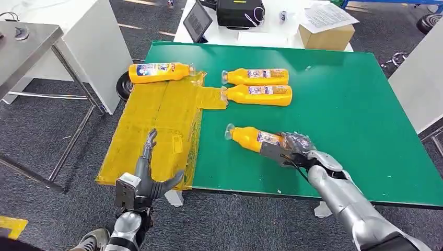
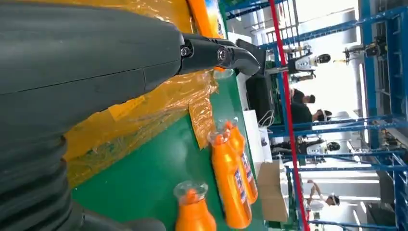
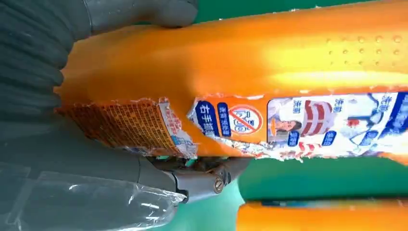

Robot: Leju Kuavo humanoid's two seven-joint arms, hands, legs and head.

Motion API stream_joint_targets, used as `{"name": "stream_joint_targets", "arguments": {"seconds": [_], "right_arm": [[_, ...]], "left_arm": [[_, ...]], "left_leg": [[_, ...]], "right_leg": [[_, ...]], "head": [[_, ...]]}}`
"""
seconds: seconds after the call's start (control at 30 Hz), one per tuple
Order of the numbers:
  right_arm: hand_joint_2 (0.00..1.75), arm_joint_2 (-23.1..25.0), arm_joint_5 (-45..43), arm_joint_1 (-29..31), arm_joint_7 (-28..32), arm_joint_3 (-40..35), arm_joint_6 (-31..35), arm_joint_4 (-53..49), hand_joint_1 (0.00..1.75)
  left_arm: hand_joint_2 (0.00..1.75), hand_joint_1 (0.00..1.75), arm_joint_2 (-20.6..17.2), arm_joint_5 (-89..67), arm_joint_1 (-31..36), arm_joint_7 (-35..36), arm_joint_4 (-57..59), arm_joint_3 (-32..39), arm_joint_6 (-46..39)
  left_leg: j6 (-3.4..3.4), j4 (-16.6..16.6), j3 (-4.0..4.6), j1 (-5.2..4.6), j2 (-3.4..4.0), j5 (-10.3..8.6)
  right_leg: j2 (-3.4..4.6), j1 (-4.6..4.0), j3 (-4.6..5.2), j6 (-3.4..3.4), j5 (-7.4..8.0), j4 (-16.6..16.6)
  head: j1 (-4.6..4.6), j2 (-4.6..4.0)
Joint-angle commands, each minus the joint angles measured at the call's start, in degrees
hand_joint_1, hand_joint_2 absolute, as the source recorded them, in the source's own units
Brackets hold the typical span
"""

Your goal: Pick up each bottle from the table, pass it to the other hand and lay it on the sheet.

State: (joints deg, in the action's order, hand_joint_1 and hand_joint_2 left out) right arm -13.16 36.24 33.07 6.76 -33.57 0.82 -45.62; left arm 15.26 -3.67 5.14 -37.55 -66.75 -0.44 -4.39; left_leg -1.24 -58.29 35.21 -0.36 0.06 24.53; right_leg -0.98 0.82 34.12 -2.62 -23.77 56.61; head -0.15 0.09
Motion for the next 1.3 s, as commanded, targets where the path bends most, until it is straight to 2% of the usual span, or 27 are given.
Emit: {"name": "stream_joint_targets", "arguments": {"seconds": [0.03,0.23,0.27,0.37,0.4,0.43,0.47,0.63,0.73,0.93,1.07,1.1,1.27,1.3], "right_arm": [[1.75,10.3,-2.2,-11.5,6.7,15.1,14.9,-19.2,1.75],[1.75,10.3,-2.5,-11.8,7.8,16.2,15.5,-19.3,1.75],[1.75,12.4,-4.7,-12.9,12.1,19.2,18.4,-21.0,1.75],[1.75,15.3,-8.5,-16.3,16.7,22.9,22.2,-27.6,1.75],[1.75,17.1,-12.1,-18.1,20.7,25.1,24.5,-30.7,1.75],[1.75,17.6,-13.3,-19.0,21.6,25.9,25.2,-32.2,1.75],[1.75,19.0,-15.6,-20.5,25.6,27.5,27.8,-34.7,1.75],[1.75,21.3,-19.1,-25.4,33.2,29.9,32.7,-40.3,1.75],[1.75,20.6,-19.9,-26.4,33.2,27.6,31.3,-39.5,1.75],[1.75,21.0,-18.2,-26.0,33.2,12.7,30.8,-26.7,1.75],[1.75,22.6,-18.3,-24.1,33.2,3.4,31.9,-17.3,1.75],[1.75,23.0,-19.5,-24.0,33.2,2.5,30.1,-16.1,1.75],[1.75,24.8,-16.7,-22.4,33.2,-3.5,31.7,-9.3,1.75],[1.75,25.0,-17.4,-22.2,33.2,-4.2,30.2,-8.7,1.75]], "left_arm": [[1.75,0.00,0.0,1.0,-1.6,0.3,-2.0,-1.1,-0.2],[1.75,0.00,-0.1,1.1,-1.5,0.4,-1.8,-1.2,-0.3],[1.75,0.00,-0.2,1.5,-1.6,0.4,-2.0,-1.6,-0.2],[1.75,0.00,-0.3,2.5,-2.1,0.4,-2.8,-2.9,-0.2],[1.75,0.00,-0.3,3.2,-2.2,0.7,-3.2,-3.6,0.2],[1.75,0.00,-0.3,3.8,-2.2,1.1,-3.4,-4.2,0.5],[1.75,0.00,-0.4,5.1,-2.1,1.9,-3.6,-5.1,1.4],[1.75,0.00,-1.9,10.2,-1.8,4.8,-5.7,-9.6,6.8],[1.75,0.00,-3.7,13.7,-2.1,6.8,-7.2,-12.0,11.3],[1.75,0.00,-6.9,20.5,0.0,10.5,-4.7,-17.0,23.8],[1.75,0.00,-7.2,21.9,1.5,11.1,-2.3,-18.8,25.6],[1.75,0.00,-7.3,22.0,1.6,11.2,-2.1,-18.9,25.7],[1.75,0.00,-7.5,22.1,2.2,11.7,0.0,-19.8,25.8],[1.75,0.00,-7.6,22.1,2.5,12.1,0.7,-20.0,25.8]], "left_leg": [[0.13,0.0,-0.11,0.09,0.29,0.12],[0.10,0.0,-0.03,0.11,-0.12,0.09],[0.06,0.0,0.06,0.09,-0.12,0.05],[0.10,0.0,-0.03,0.09,-0.01,0.11],[0.07,0.0,0.13,0.03,-0.09,0.03],[0.11,0.0,0.04,0.03,-0.09,0.09],[0.17,0.0,-0.06,0.06,-0.09,0.17],[0.11,0.0,0.07,0.02,-0.30,0.08],[0.13,0.0,-0.07,0.07,-0.20,0.15],[0.16,0.1,-0.14,0.10,0.08,0.11],[0.15,0.2,-0.16,0.10,0.13,0.10],[0.17,0.1,-0.23,0.13,0.16,0.13],[0.19,0.2,-0.37,0.20,0.25,0.15],[0.13,0.2,-0.20,0.14,0.17,0.11]], "right_leg": [[0.34,-0.09,-0.03,0.13,-0.02,0.0],[-0.02,-0.09,-0.03,0.10,-0.12,0.0],[0.01,-0.06,0.07,0.07,-0.07,0.0],[0.12,-0.06,-0.03,0.11,-0.09,0.0],[0.01,-0.01,0.13,0.08,-0.06,0.0],[0.04,-0.01,0.03,0.13,-0.11,0.0],[0.06,-0.04,-0.06,0.18,-0.19,0.1],[-0.16,-0.01,0.04,0.10,-0.14,0.0],[-0.05,-0.05,-0.10,0.13,-0.16,0.0],[0.22,-0.08,-0.10,0.16,-0.02,-0.1],[0.26,-0.08,-0.09,0.15,-0.01,-0.2],[0.27,-0.12,-0.16,0.18,-0.04,-0.2],[0.33,-0.16,-0.27,0.19,-0.06,-0.2],[0.22,-0.10,-0.13,0.12,-0.05,-0.1]], "head": [[0.02,0.00],[-0.02,0.00],[0.00,0.00],[0.00,0.00],[0.02,0.00],[0.00,0.00],[-0.02,0.00],[0.00,0.00],[0.00,0.00],[0.00,0.00],[0.00,0.00],[0.00,0.00],[0.00,0.00],[0.00,0.00]]}}
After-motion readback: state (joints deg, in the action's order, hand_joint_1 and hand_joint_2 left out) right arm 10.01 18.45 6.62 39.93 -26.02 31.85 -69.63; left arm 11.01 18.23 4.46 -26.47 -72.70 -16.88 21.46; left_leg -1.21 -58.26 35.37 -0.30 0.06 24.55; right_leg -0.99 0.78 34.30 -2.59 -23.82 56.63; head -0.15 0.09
